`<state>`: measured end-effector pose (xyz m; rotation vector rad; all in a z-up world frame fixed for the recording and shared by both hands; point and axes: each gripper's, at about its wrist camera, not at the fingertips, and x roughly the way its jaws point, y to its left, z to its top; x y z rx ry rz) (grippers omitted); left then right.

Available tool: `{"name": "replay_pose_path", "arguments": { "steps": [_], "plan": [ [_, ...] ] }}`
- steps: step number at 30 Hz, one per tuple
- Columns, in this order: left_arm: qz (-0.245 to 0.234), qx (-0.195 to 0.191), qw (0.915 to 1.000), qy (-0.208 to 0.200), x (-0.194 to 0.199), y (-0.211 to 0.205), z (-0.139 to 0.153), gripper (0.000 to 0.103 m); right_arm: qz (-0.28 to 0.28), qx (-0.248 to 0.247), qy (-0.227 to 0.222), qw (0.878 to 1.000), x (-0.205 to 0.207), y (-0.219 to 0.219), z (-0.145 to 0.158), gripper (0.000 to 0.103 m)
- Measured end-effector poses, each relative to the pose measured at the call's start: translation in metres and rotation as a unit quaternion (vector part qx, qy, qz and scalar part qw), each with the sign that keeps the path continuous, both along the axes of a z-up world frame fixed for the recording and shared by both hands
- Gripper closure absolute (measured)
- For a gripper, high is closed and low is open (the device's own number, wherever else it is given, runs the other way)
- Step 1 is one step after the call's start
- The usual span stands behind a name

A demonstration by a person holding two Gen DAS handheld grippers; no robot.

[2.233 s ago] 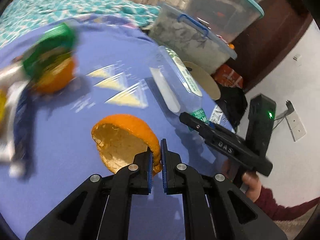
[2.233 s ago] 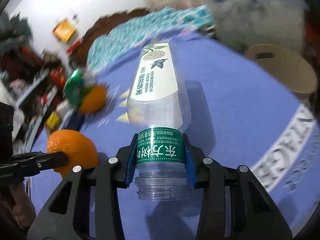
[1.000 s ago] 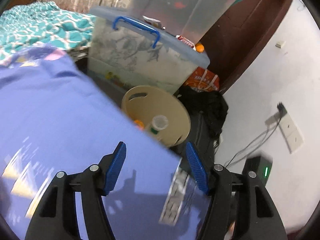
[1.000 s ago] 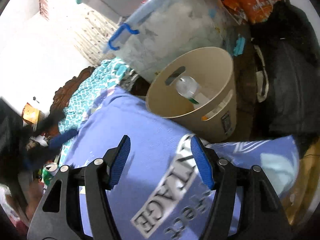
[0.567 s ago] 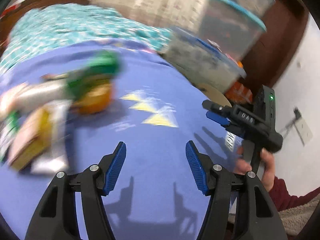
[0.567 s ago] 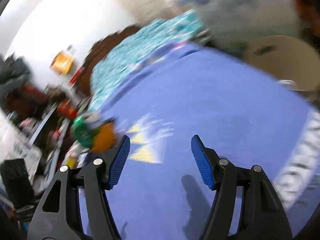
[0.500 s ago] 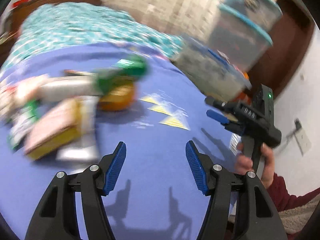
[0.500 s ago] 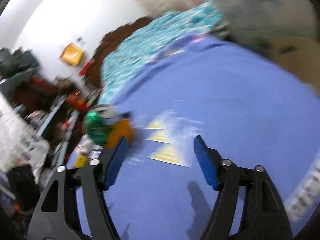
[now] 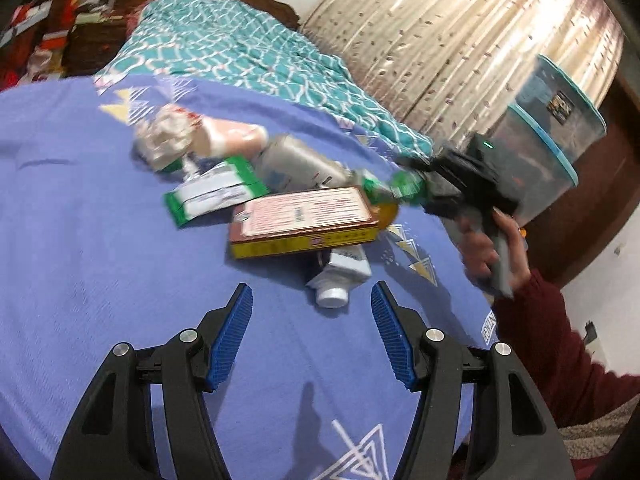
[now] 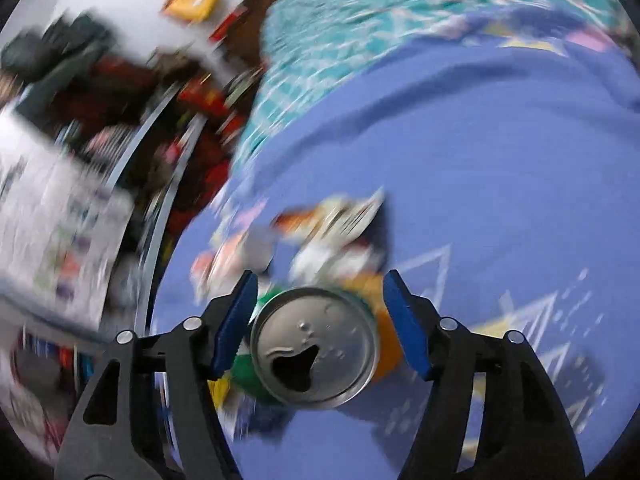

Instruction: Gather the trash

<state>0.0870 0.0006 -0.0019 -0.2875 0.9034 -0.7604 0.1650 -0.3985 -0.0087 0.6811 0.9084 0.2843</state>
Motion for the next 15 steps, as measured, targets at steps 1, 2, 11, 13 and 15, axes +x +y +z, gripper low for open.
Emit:
{"name": "replay_pose_path", "arguments": {
  "steps": [1, 2, 11, 13, 15],
  "plan": [
    [0.0, -0.004, 1.0, 0.005, 0.0, 0.002, -0.002, 0.045, 0.015, -0.006, -0.003, 1.0, -0.011, 0.008, 0.001, 0.038],
    [0.0, -0.006, 1.0, 0.008, 0.001, 0.002, -0.003, 0.045, 0.042, -0.011, -0.009, 0.999, -0.029, 0.021, 0.002, 0.038],
    [0.001, -0.015, 0.9999, -0.009, 0.019, -0.029, 0.019, 0.024, 0.094, -0.022, -0.037, 0.995, -0.166, 0.065, -0.014, 0.038],
    [0.004, 0.007, 0.9993, -0.036, 0.019, -0.036, 0.026, 0.022, 0.047, -0.036, -0.035, 0.998, -0.171, 0.05, -0.016, 0.038],
    [0.006, 0.022, 0.9986, -0.047, 0.02, -0.041, 0.029, 0.021, 0.001, -0.02, -0.027, 0.999, -0.168, 0.029, -0.02, 0.038]
  ]
}}
